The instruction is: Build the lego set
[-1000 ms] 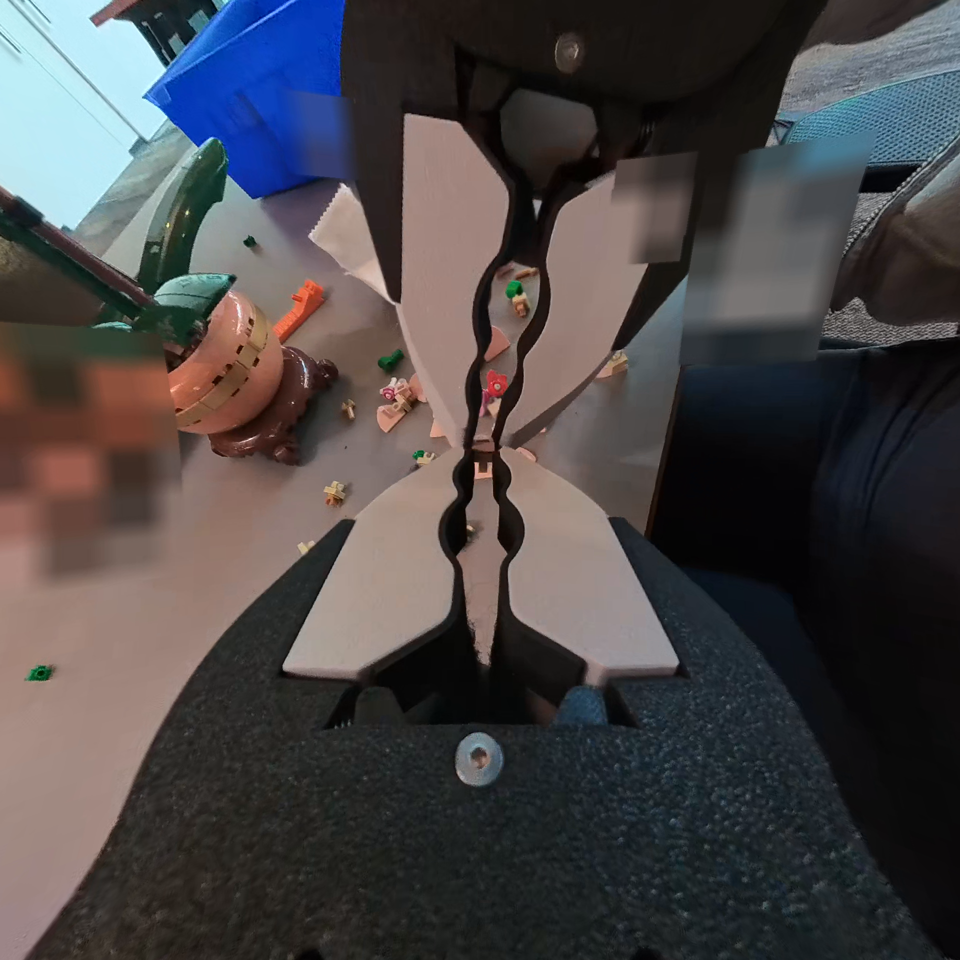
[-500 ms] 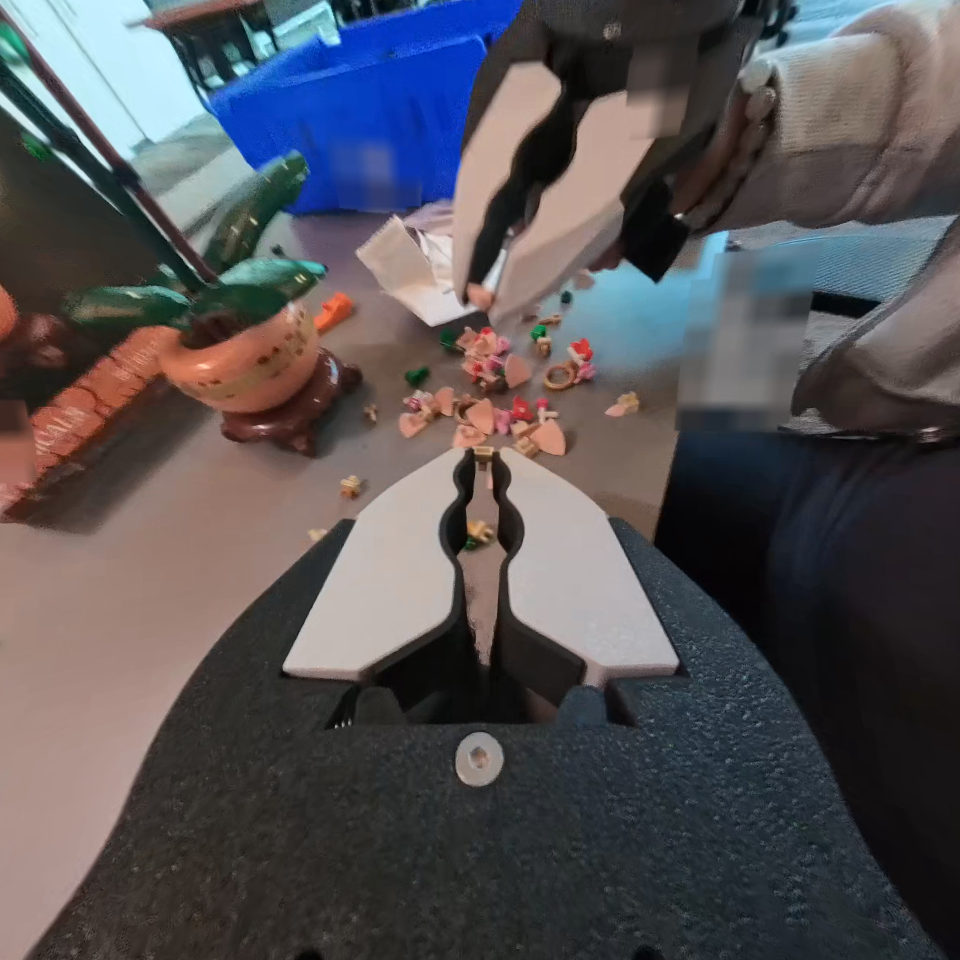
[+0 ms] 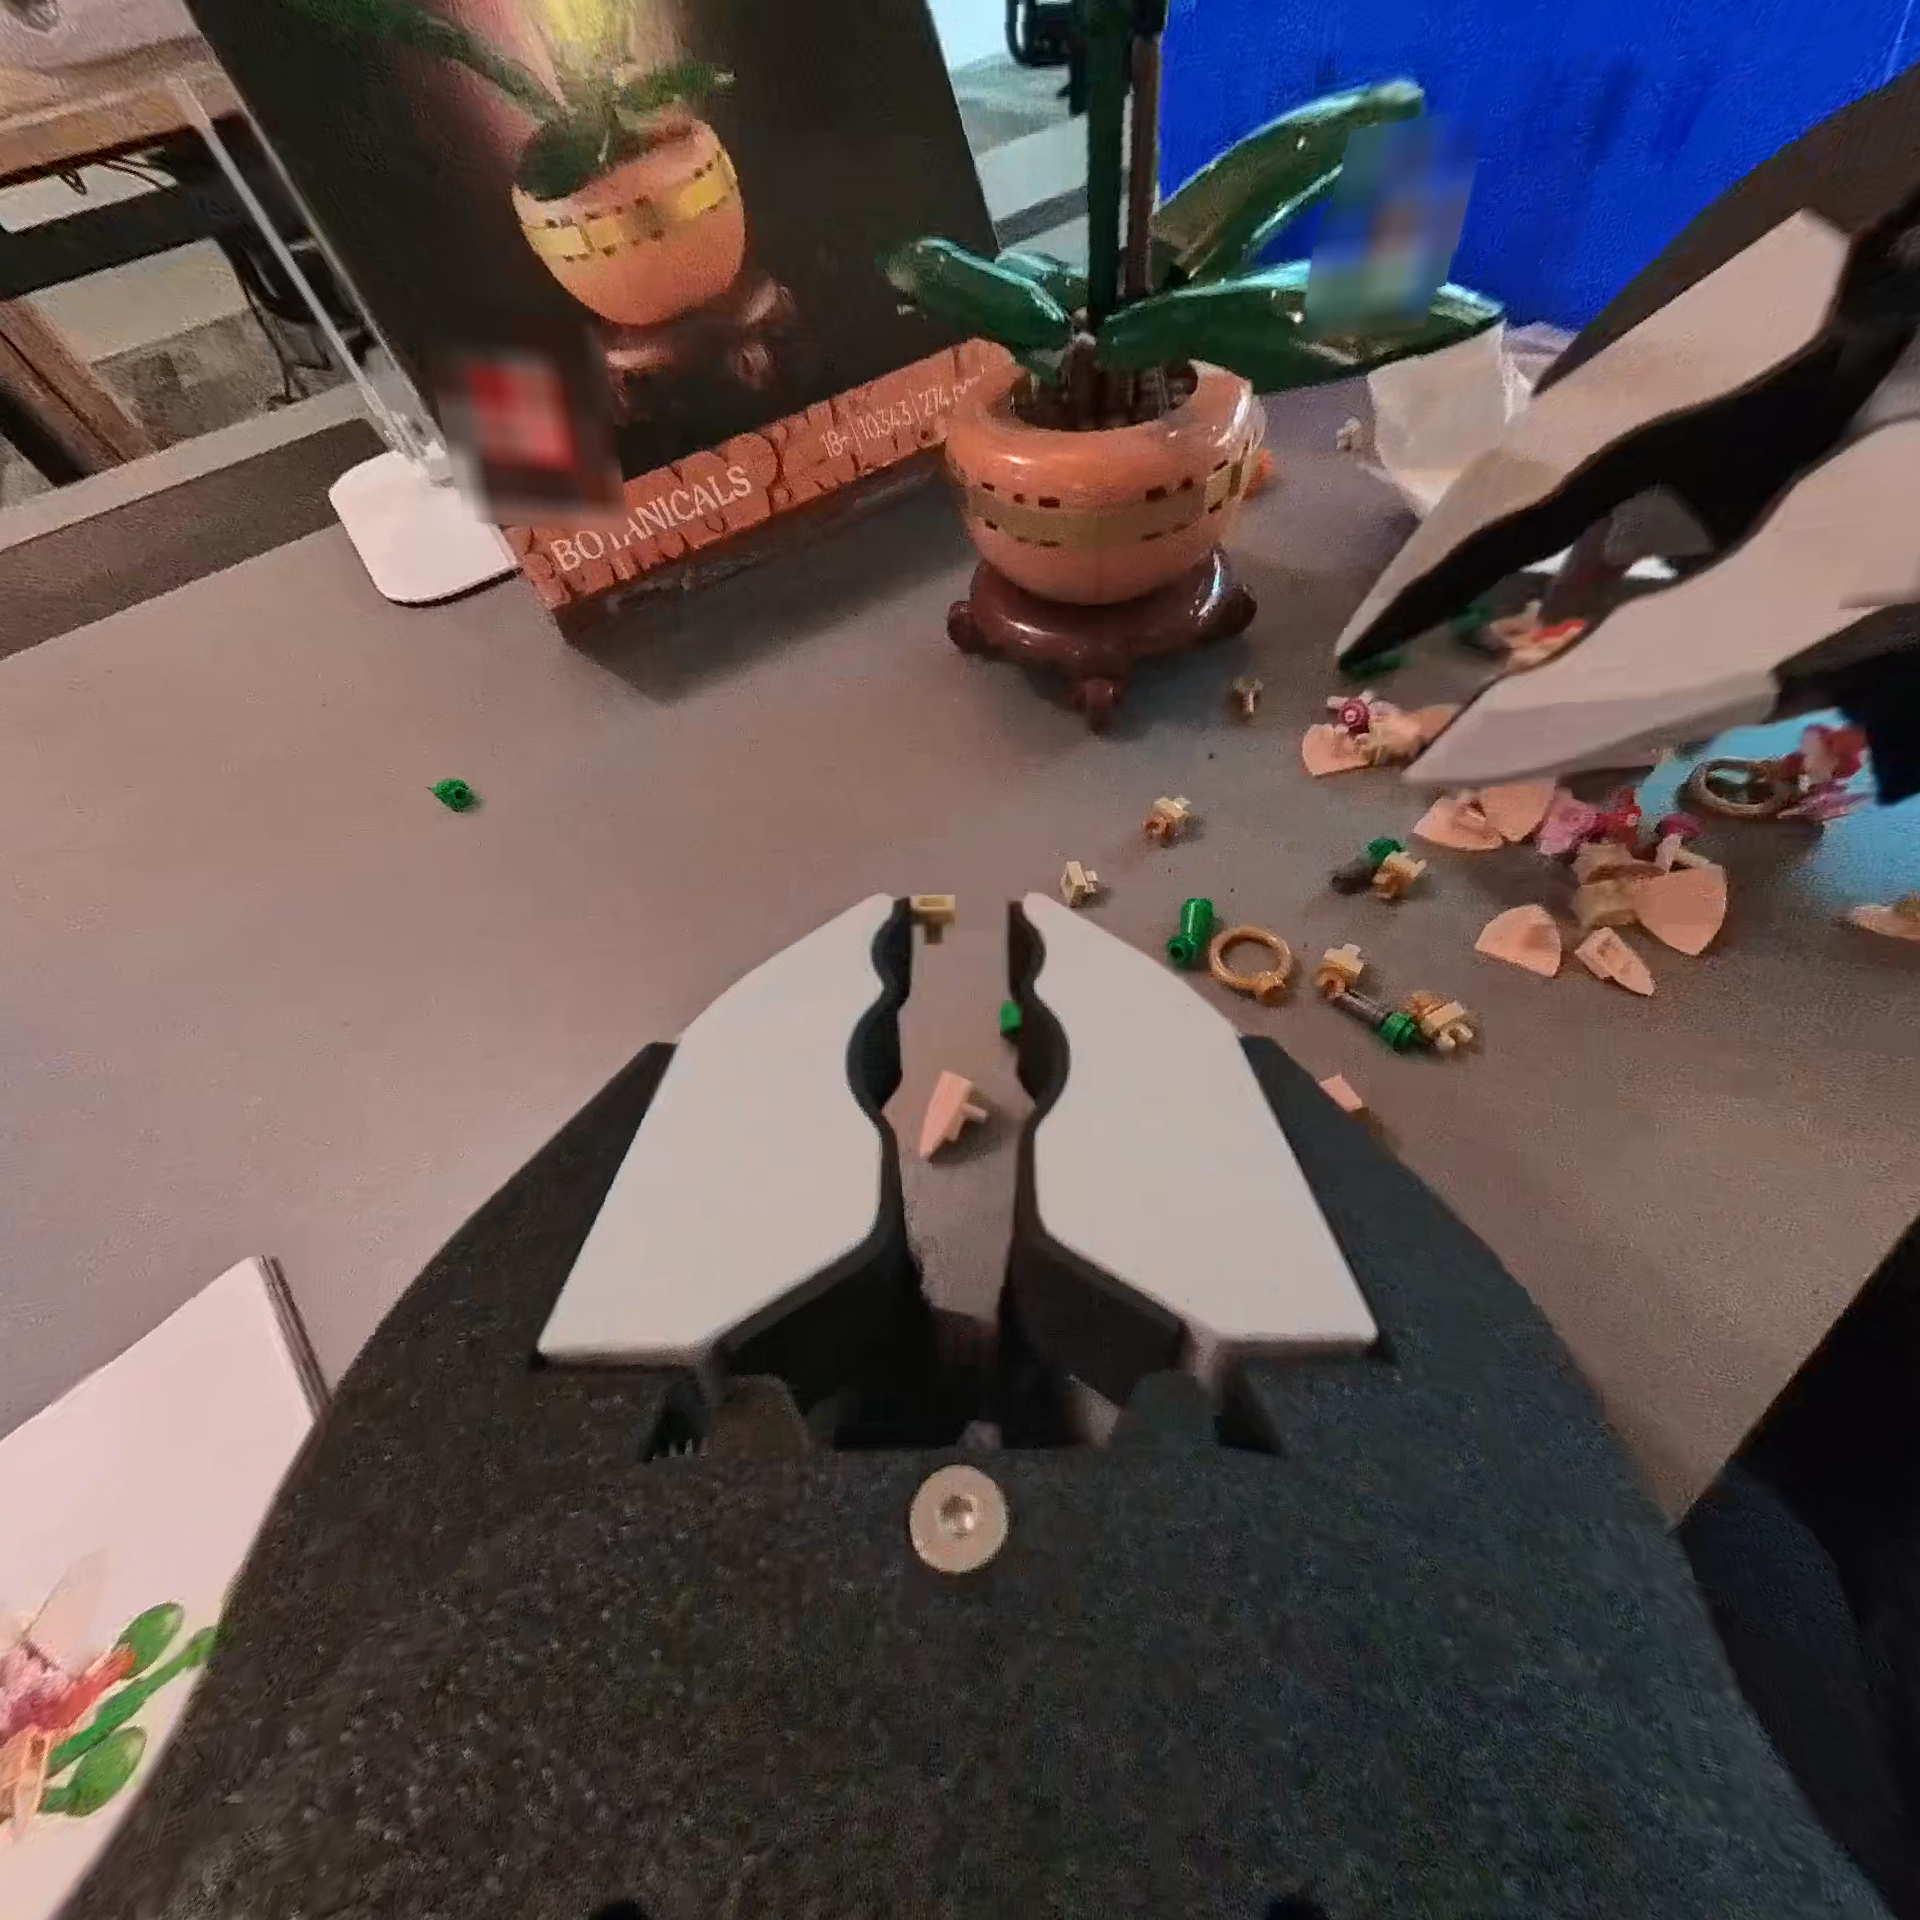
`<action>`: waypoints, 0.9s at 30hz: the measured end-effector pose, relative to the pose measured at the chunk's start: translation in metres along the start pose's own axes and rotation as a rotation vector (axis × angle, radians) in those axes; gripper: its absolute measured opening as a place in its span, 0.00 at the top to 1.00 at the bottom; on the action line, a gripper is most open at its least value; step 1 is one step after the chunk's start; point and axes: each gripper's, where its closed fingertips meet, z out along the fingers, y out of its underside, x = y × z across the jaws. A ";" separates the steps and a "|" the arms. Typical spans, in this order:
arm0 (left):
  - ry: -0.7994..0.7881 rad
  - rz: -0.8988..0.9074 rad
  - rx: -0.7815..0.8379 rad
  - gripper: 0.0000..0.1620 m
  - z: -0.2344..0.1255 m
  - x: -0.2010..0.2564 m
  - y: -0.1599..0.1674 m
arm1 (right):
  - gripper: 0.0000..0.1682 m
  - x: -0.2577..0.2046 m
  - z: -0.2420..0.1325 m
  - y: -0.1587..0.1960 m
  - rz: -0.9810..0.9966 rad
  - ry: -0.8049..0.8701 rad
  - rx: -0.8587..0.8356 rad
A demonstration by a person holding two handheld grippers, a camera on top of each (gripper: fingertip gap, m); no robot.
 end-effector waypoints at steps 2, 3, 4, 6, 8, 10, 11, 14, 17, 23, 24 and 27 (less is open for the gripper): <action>0.029 -0.014 0.034 0.87 -0.002 0.005 -0.005 | 0.79 -0.001 0.007 0.006 0.035 -0.010 -0.043; 0.042 -0.016 0.047 0.85 -0.002 0.007 -0.007 | 0.78 -0.001 0.007 0.006 0.048 -0.006 -0.031; 0.038 -0.012 0.046 0.82 -0.002 0.008 -0.007 | 0.78 0.000 0.007 0.006 0.055 0.002 -0.017; 0.014 0.031 0.015 0.79 -0.001 0.007 -0.003 | 0.75 0.003 0.003 0.007 0.061 0.028 -0.012; 0.001 0.078 -0.011 0.79 -0.002 0.005 0.000 | 0.76 0.007 -0.003 0.002 0.045 0.065 0.035; 0.072 0.107 0.001 0.83 -0.004 0.016 -0.001 | 0.83 0.001 -0.007 -0.010 -0.031 0.064 0.119; 0.113 0.113 -0.001 0.83 -0.005 0.021 -0.001 | 0.85 -0.003 -0.007 -0.016 -0.067 0.074 0.161; 0.173 0.152 -0.106 0.81 -0.014 0.024 0.013 | 0.82 -0.031 0.009 -0.024 -0.123 0.059 0.171; 0.295 0.091 -0.122 0.84 -0.025 0.035 0.015 | 0.81 -0.042 0.028 -0.030 -0.234 0.135 0.131; 0.480 0.005 -0.026 0.86 -0.028 0.063 0.004 | 0.78 -0.044 0.045 -0.043 -0.352 0.190 0.085; 0.480 0.005 -0.047 0.87 -0.026 0.064 0.008 | 0.78 -0.043 0.044 -0.045 -0.357 0.200 0.097; 0.422 -0.010 -0.091 0.85 -0.019 0.056 0.014 | 0.77 -0.037 0.040 -0.045 -0.434 0.258 0.086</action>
